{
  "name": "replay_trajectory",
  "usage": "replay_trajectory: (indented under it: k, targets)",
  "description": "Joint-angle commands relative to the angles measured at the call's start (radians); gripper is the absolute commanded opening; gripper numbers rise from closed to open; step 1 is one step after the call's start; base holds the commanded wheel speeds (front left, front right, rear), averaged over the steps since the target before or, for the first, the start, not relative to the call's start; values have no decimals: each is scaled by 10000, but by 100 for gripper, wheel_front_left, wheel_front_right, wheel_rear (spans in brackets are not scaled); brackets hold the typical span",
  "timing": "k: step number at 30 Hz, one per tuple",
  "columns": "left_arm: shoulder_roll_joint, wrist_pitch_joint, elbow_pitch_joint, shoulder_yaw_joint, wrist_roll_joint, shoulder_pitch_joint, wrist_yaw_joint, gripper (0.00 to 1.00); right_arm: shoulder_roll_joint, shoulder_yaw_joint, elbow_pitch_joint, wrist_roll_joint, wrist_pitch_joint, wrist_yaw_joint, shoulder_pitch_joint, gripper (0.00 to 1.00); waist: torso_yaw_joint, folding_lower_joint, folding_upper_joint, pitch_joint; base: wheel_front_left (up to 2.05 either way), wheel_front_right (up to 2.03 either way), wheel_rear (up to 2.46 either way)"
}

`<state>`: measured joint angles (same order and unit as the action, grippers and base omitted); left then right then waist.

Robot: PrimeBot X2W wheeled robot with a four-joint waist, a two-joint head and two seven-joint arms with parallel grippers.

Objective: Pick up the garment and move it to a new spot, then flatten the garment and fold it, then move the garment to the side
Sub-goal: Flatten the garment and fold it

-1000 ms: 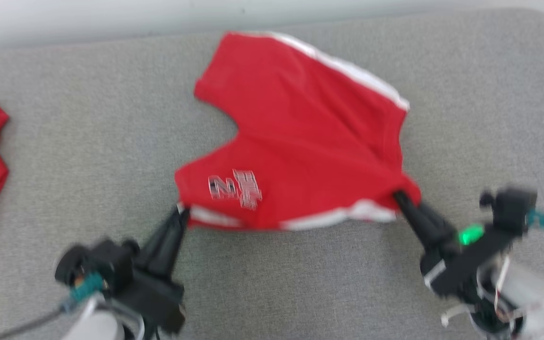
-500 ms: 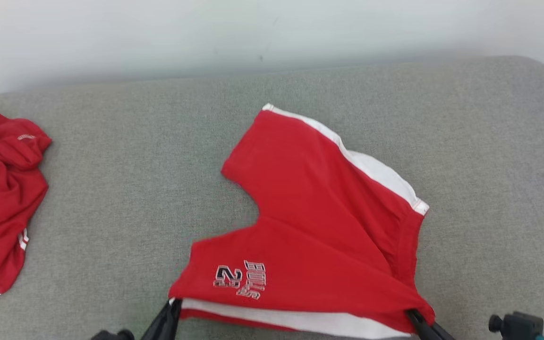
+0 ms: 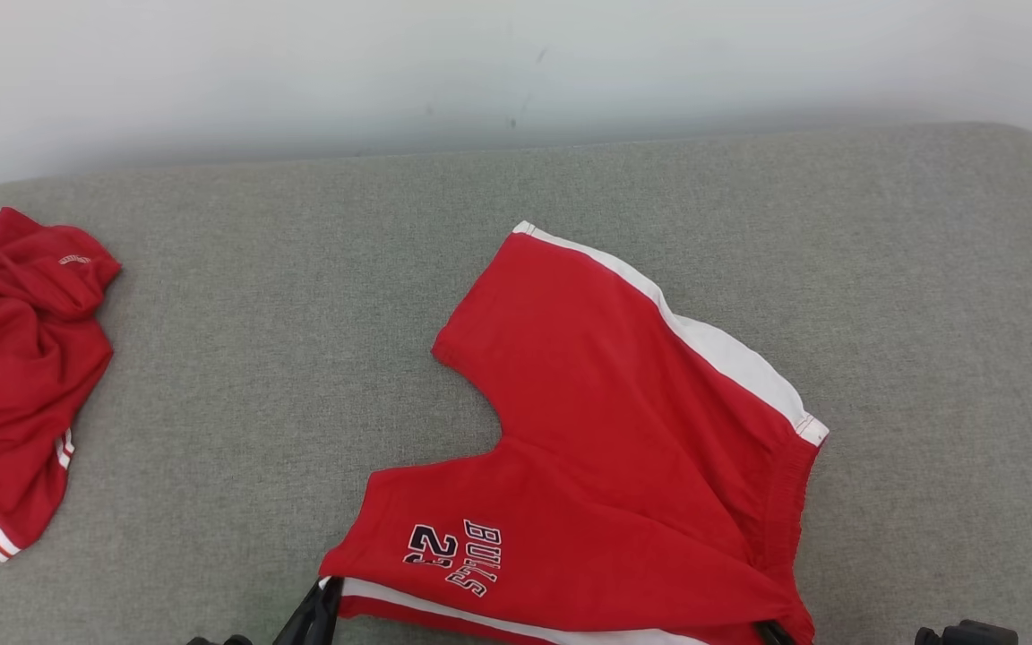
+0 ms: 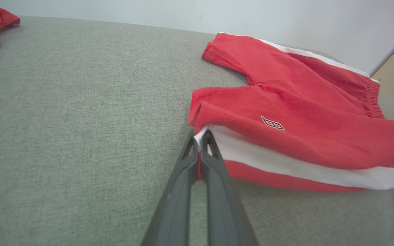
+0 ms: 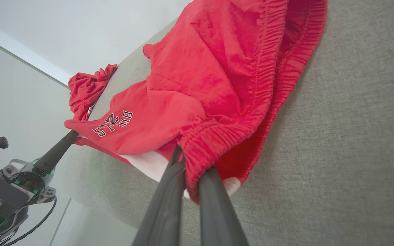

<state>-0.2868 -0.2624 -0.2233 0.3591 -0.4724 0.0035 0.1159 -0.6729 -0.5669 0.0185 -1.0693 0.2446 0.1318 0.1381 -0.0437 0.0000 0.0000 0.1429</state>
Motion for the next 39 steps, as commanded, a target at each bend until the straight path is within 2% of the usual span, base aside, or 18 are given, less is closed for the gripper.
replay_trajectory:
  k: [1, 13, 25, 34, 39]
  targets:
    - [44, -34, -2, -42, 158, -76, 74, 0, 95, -18, 16, 70, -26, -26, -30, 0, 5, 0, 0, -13, 0, 0, 0]
    - [101, -34, -9, -152, 320, -331, 133, 0, 113, -11, 109, 163, 8, -26, -266, 0, -68, 0, 0, -82, 0, 0, 0]
    - [-117, -35, 178, 268, 133, -758, 145, 0, -115, 2, 212, 197, -43, -26, -998, 0, -81, 0, 0, -315, 0, 0, 0]
    - [-472, -35, 168, 693, -312, -1562, 147, 0, -228, 3, 328, -141, -172, -26, -1545, 0, 37, 0, 0, -442, 0, 0, 0]
    - [-1000, 157, 424, 1226, -629, -3008, 146, 0, -500, 338, 414, -557, -371, -26, -2746, 0, -2, 0, 0, -343, 0, 0, 0]
